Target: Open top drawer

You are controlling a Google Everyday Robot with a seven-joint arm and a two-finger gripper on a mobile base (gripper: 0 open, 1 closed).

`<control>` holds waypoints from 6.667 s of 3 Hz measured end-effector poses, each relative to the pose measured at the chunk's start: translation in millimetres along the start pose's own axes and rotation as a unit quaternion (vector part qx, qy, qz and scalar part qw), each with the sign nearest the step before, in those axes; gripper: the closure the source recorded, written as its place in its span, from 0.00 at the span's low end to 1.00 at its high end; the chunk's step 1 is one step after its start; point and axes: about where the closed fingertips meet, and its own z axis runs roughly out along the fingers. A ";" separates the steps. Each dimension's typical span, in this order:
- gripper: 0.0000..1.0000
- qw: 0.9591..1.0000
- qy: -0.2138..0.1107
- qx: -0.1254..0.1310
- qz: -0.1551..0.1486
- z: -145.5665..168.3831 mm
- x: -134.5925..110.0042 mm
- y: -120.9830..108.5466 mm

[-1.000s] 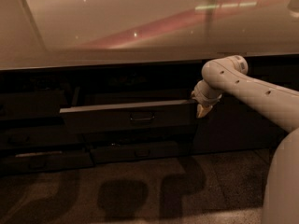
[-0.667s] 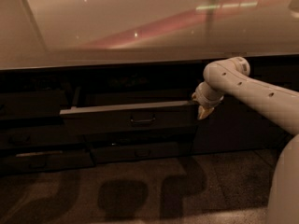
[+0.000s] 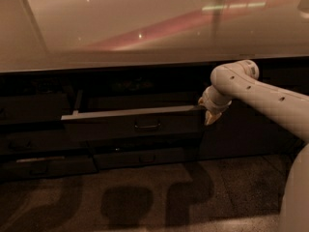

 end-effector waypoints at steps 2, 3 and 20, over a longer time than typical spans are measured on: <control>1.00 1.000 0.000 -0.002 -0.002 -1.8 -1.4 5.2; 1.00 1.000 0.000 -0.002 -0.002 -2.9 -1.7 5.0; 0.00 0.974 0.110 0.187 -0.055 -208.8 -77.1 -6.2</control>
Offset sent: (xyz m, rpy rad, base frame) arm -0.2085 -0.0598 -0.1648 -0.0669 0.1229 0.1264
